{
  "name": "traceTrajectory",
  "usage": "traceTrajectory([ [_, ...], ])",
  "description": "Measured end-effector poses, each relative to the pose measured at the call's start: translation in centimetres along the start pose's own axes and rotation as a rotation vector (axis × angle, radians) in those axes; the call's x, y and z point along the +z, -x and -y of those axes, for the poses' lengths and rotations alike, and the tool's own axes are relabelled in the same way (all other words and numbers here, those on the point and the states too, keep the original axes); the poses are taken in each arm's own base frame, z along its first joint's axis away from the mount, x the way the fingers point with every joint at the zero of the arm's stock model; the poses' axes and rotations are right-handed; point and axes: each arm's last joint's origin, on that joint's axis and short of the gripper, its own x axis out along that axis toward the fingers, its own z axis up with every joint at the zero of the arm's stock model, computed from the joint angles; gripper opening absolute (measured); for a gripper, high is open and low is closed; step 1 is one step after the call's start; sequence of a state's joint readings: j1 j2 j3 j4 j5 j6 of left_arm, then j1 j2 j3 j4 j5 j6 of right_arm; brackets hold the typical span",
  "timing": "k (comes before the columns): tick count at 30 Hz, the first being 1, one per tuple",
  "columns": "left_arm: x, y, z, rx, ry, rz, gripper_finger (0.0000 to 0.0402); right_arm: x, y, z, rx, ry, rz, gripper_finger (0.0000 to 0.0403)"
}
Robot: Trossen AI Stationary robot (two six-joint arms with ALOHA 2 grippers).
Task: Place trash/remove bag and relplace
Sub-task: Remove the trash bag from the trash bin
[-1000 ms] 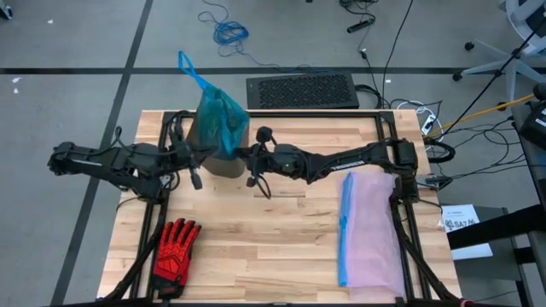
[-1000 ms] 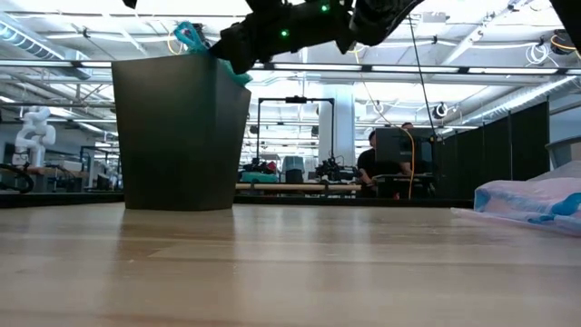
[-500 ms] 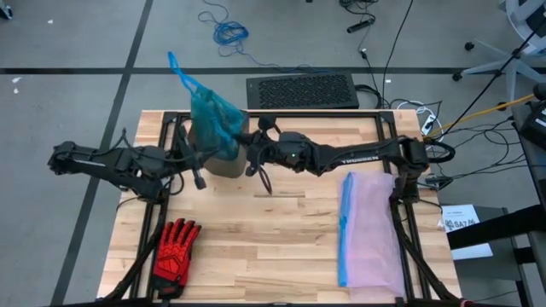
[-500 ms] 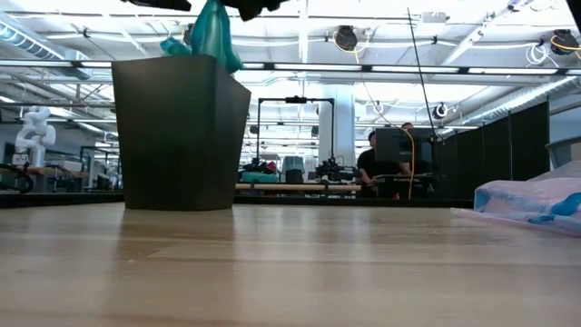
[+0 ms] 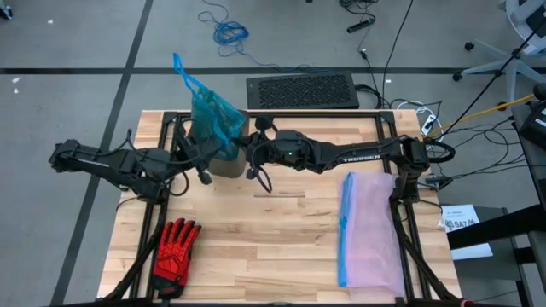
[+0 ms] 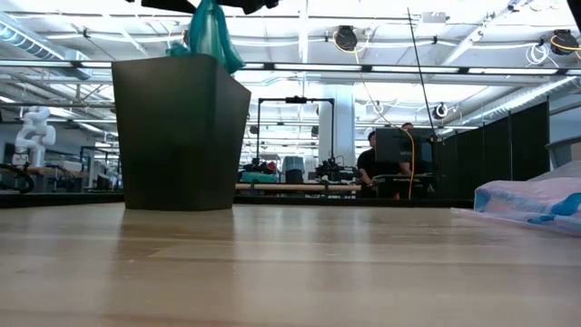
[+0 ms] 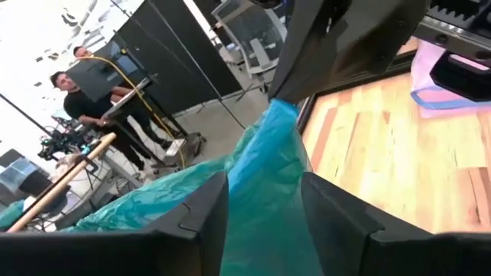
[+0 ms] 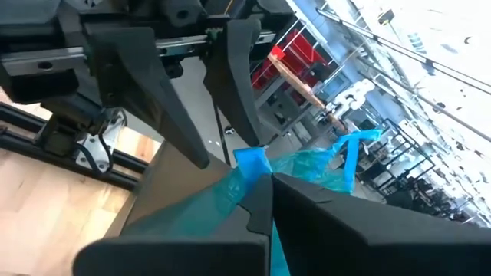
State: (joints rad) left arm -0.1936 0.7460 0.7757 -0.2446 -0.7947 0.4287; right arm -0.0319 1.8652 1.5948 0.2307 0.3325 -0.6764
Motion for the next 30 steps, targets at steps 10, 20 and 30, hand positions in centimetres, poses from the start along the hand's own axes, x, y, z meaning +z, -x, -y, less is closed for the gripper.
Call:
traceTrajectory([
  [10,0.0,-1.2,0.5,0.046,-0.071,-0.047,0.0173,0.1,0.0,-0.2,0.063,-0.045,0.046,0.0000],
  [20,0.7,-1.7,0.2,0.098,-0.101,-0.016,0.0024,-0.2,0.3,-0.5,0.117,-0.067,-0.019,0.0004],
  [30,2.4,-0.1,-1.4,0.100,-0.015,0.063,0.0002,0.4,2.5,0.9,0.146,-0.031,-0.123,0.0121],
])
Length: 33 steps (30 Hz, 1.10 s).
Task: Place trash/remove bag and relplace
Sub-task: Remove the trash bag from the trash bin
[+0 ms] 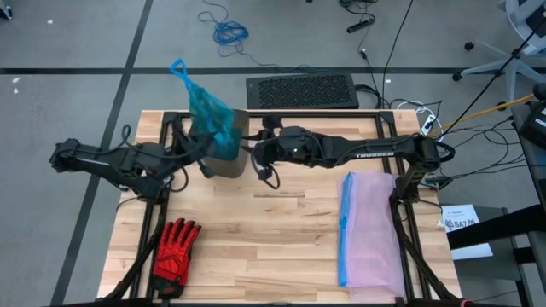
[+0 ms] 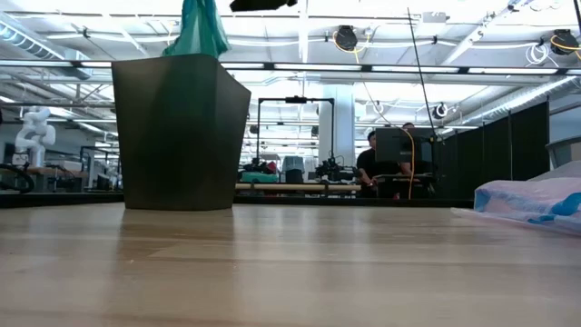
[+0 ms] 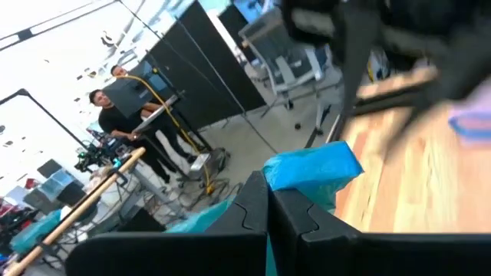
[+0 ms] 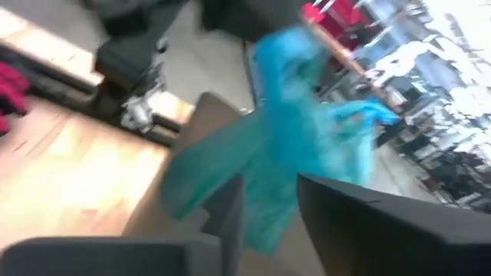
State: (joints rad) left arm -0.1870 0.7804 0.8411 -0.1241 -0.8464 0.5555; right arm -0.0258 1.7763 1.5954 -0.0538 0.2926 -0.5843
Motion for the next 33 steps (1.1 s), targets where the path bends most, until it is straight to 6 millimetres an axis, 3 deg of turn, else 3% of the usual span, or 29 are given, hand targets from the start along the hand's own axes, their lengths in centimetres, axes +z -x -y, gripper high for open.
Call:
traceTrajectory([
  [5,0.8,0.6,-1.1,-0.002,0.063,0.008,0.0001,-0.4,-1.6,-1.8,0.015,0.030,0.016,0.0179],
  [9,0.7,0.7,-1.2,-0.016,0.074,-0.014,0.0001,-0.3,-3.2,-2.5,-0.087,0.053,0.096,0.0180],
  [17,0.2,1.0,-0.5,-0.075,0.100,-0.056,0.0000,-2.3,-5.6,-1.0,-0.250,0.041,0.104,0.0110],
  [24,0.2,1.2,-0.2,-0.099,0.103,-0.048,0.0000,-2.5,-5.8,-1.0,-0.185,0.077,0.136,0.0010],
  [28,0.3,1.4,0.1,-0.140,0.116,-0.039,0.0000,-2.3,-5.5,-0.8,-0.193,0.119,0.139,0.0002],
  [33,0.4,1.7,0.5,-0.217,0.137,-0.015,0.0000,-0.6,-4.5,1.5,-0.213,0.138,0.135,0.0000],
])
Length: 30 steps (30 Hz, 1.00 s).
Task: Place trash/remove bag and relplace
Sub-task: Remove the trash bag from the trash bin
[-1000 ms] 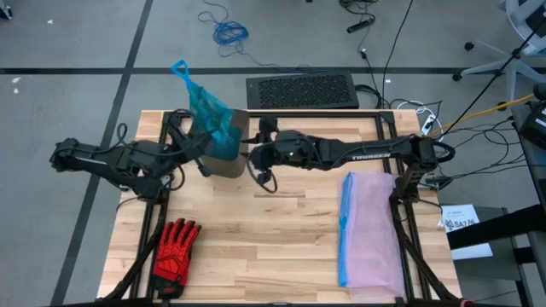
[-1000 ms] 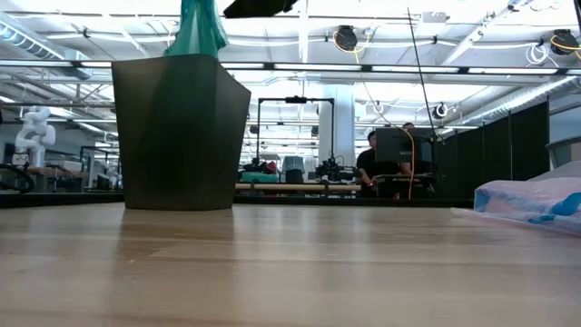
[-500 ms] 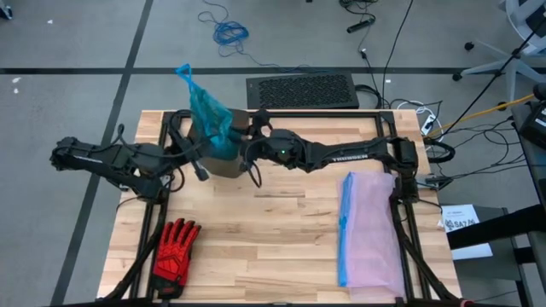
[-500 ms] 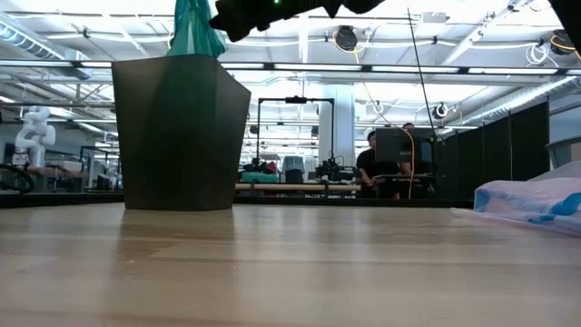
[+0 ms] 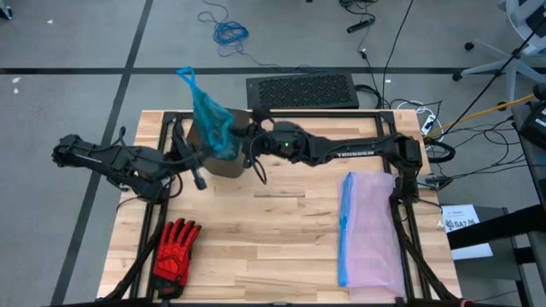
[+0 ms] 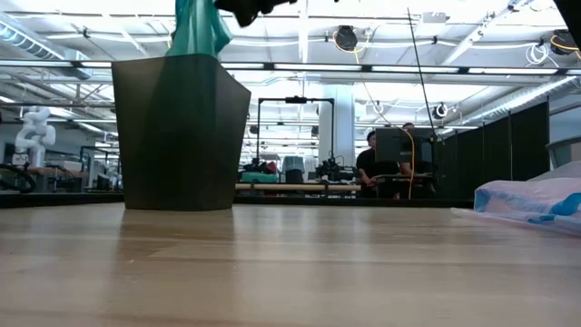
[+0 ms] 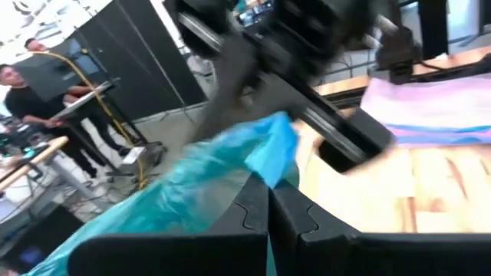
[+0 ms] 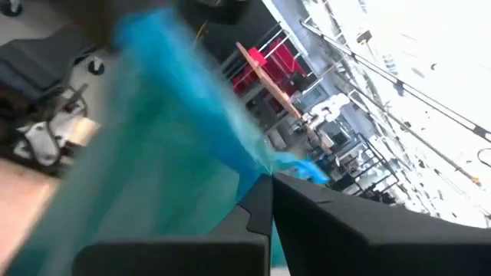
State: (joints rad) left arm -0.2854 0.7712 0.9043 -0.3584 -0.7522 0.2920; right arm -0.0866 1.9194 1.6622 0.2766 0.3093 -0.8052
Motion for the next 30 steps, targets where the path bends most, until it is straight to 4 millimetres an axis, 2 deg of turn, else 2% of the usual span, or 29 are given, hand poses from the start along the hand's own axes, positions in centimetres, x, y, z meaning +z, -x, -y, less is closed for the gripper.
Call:
traceTrajectory([
  [6,-0.1,0.1,0.3,-0.037,0.032,-0.003,0.0000,2.2,0.1,3.4,0.096,0.037,-0.052,0.0000],
  [10,-0.4,0.1,0.5,-0.050,0.051,-0.030,0.0000,3.3,1.1,6.4,0.283,-0.047,-0.077,0.0000],
  [14,-0.5,0.0,0.7,-0.080,0.065,-0.041,0.0000,3.2,2.5,9.0,0.496,-0.195,-0.100,0.0000],
  [17,-0.6,0.0,0.8,-0.091,0.071,-0.041,0.0000,2.9,3.3,10.0,0.559,-0.217,-0.156,0.0013],
  [20,-0.5,0.0,0.8,-0.095,0.073,-0.039,0.0000,2.8,3.7,9.9,0.594,-0.199,-0.194,0.0051],
  [24,-0.5,0.0,0.8,-0.096,0.073,-0.038,0.0000,2.8,4.1,8.6,0.616,-0.142,-0.278,0.0124],
  [27,-0.5,0.0,0.8,-0.096,0.073,-0.038,0.0000,3.4,4.2,7.6,0.587,-0.075,-0.304,0.0176],
  [30,-0.5,0.0,0.8,-0.095,0.073,-0.038,0.0000,4.2,3.9,6.2,0.538,-0.004,-0.304,0.0207],
])
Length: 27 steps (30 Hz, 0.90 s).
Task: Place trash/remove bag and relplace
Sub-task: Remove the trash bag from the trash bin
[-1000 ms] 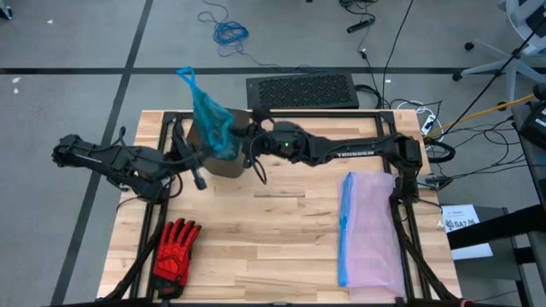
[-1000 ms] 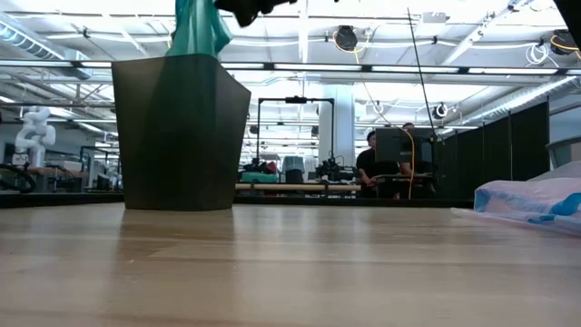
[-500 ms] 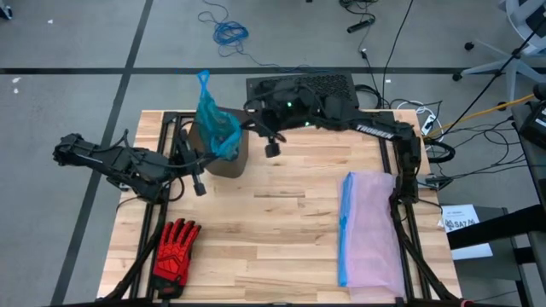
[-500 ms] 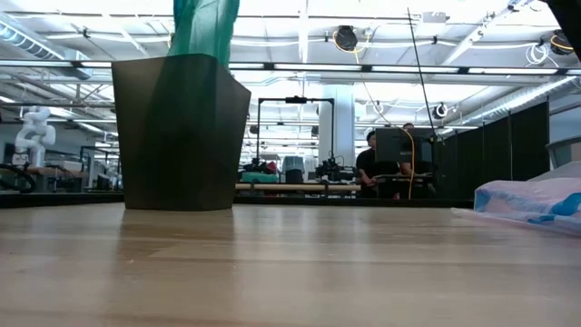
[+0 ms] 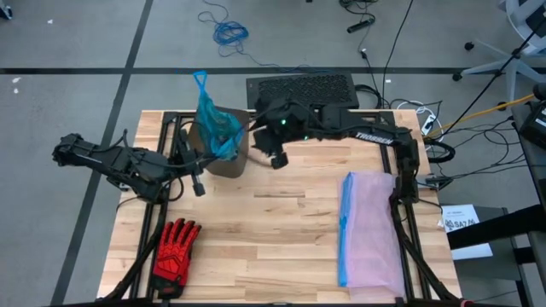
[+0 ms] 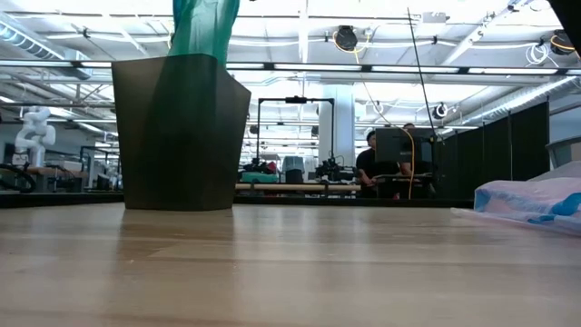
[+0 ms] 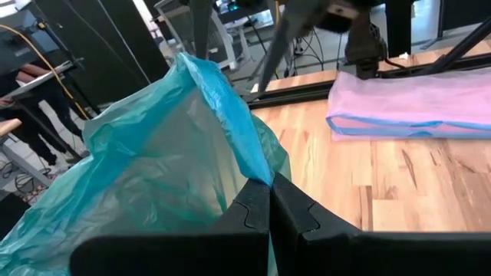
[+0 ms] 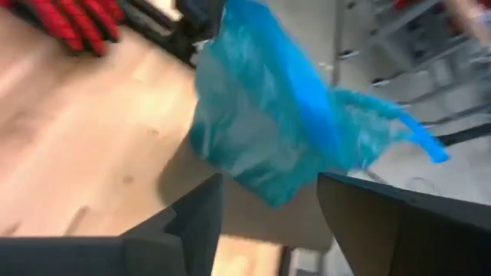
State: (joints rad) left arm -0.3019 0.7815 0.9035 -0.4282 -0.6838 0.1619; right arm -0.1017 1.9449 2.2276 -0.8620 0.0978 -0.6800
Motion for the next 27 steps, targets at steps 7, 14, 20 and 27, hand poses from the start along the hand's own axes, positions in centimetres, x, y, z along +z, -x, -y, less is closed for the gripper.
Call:
traceTrajectory([
  [7,0.0,0.0,0.0,0.000,0.000,0.000,0.0000,1.8,-3.5,-2.6,-0.193,0.180,-0.107,0.0196],
  [14,-0.1,0.0,0.0,-0.001,-0.004,-0.004,0.0000,2.5,-5.1,-4.1,-0.335,0.262,-0.213,0.0153],
  [20,-0.1,0.0,0.0,-0.001,-0.007,-0.008,0.0000,3.0,-4.6,-4.6,-0.385,0.276,-0.254,0.0144],
  [27,-0.2,0.8,-0.2,-0.020,0.011,-0.003,0.0000,2.5,-1.0,-5.2,-0.390,0.278,-0.413,0.0144],
])
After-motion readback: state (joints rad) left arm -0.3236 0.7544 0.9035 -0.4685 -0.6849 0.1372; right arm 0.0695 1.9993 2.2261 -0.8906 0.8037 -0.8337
